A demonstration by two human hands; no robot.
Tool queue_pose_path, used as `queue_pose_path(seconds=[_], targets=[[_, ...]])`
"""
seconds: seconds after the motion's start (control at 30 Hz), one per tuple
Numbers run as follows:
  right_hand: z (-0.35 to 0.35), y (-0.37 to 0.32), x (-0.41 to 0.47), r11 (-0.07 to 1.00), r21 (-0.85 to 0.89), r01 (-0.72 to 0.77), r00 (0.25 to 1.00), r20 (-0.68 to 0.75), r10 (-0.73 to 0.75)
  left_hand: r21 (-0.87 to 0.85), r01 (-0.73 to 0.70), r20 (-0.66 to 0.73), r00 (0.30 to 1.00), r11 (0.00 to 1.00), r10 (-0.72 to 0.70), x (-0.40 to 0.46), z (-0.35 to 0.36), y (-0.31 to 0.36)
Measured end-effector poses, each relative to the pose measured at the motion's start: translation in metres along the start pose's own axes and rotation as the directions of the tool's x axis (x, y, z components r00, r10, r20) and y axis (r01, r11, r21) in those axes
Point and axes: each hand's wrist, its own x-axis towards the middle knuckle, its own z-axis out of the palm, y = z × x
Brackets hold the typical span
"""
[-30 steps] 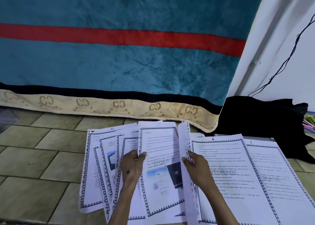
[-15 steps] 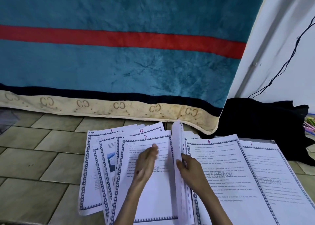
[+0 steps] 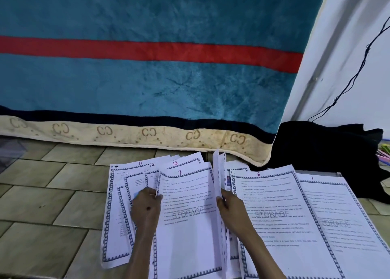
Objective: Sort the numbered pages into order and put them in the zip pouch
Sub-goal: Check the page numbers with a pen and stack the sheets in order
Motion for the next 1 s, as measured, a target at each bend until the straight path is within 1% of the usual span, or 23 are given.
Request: queue_pose_path(seconds=[0.07, 0.13, 0.23, 0.33, 0.37, 0.43, 0.47, 0.5, 0.57, 0.63, 0.67, 0.73, 0.77, 0.8, 0.83, 0.9, 0.93, 1.0], targets=[[0.001, 0.001, 0.0, 0.999, 0.032, 0.0, 1.0, 0.023, -0.001, -0.059, -0.009, 0.016, 1.0, 0.998, 0.01, 0.003, -0.005, 0.005], [0.0, -0.001, -0.001, 0.998, 0.051, 0.037, 0.998, 0.041, -0.039, -0.123, 0.03, 0.054, 0.998, 0.992, -0.024, 0.005, -0.006, 0.006], [0.004, -0.002, -0.001, 0.998, -0.021, 0.056, 0.996, 0.076, -0.054, -0.19, 0.088, 0.057, 0.995, 0.978, -0.079, 0.007, -0.008, 0.001], [0.01, -0.002, 0.0, 0.997, -0.074, 0.004, 0.996, 0.085, 0.003, -0.215, 0.087, 0.048, 0.996, 0.973, -0.079, 0.006, -0.01, -0.005], [0.011, -0.003, 0.0, 0.997, -0.072, 0.001, 0.995, 0.096, 0.006, -0.271, 0.092, 0.096, 0.993, 0.958, -0.068, 0.005, -0.01, -0.007], [0.011, -0.007, -0.001, 0.996, -0.09, -0.004, 0.993, 0.113, 0.014, -0.36, 0.132, 0.255, 0.966, 0.924, -0.038, -0.003, -0.011, -0.009], [0.011, -0.008, 0.0, 0.994, -0.11, -0.012, 0.993, 0.118, 0.025, -0.363, 0.134, 0.302, 0.953, 0.922, -0.02, -0.007, -0.012, -0.008], [0.012, -0.009, 0.0, 0.991, -0.129, -0.023, 0.991, 0.125, 0.039, -0.347, 0.109, 0.303, 0.953, 0.932, 0.001, -0.008, -0.013, -0.008], [0.016, -0.007, 0.003, 0.985, -0.159, -0.059, 0.986, 0.148, 0.083, -0.304, 0.038, 0.239, 0.97, 0.952, 0.037, -0.007, -0.024, 0.002], [0.019, -0.004, 0.006, 0.984, -0.156, -0.089, 0.981, 0.157, 0.114, -0.166, -0.057, 0.125, 0.989, 0.984, 0.078, -0.008, -0.044, 0.025], [0.02, -0.003, 0.007, 0.986, -0.134, -0.098, 0.98, 0.161, 0.119, -0.132, -0.091, 0.066, 0.993, 0.987, 0.1, -0.011, -0.058, 0.038], [0.019, 0.0, 0.008, 0.993, -0.079, -0.092, 0.983, 0.149, 0.103, -0.14, -0.164, -0.031, 0.986, 0.977, 0.161, -0.024, -0.086, 0.067], [0.017, 0.002, 0.008, 0.994, -0.065, -0.089, 0.989, 0.115, 0.096, -0.147, -0.215, -0.068, 0.976, 0.965, 0.207, -0.031, -0.098, 0.079], [0.015, 0.004, 0.009, 0.992, -0.086, -0.094, 0.994, 0.051, 0.098, -0.157, -0.274, -0.1, 0.96, 0.949, 0.261, -0.039, -0.109, 0.089], [0.012, 0.008, 0.009, 0.979, -0.162, -0.124, 0.992, -0.032, 0.12, -0.185, -0.328, -0.118, 0.943, 0.926, 0.311, -0.047, -0.118, 0.097], [0.007, 0.015, 0.007, 0.895, -0.358, -0.265, 0.961, -0.178, 0.213, -0.249, -0.394, -0.1, 0.919, 0.885, 0.381, -0.059, -0.128, 0.11], [0.002, 0.018, 0.005, 0.848, -0.406, -0.341, 0.938, -0.203, 0.281, -0.265, -0.405, -0.081, 0.914, 0.875, 0.398, -0.06, -0.13, 0.113], [-0.005, 0.023, 0.001, 0.803, -0.4, -0.442, 0.897, -0.198, 0.395, -0.278, -0.395, -0.019, 0.914, 0.875, 0.406, -0.058, -0.127, 0.112]])
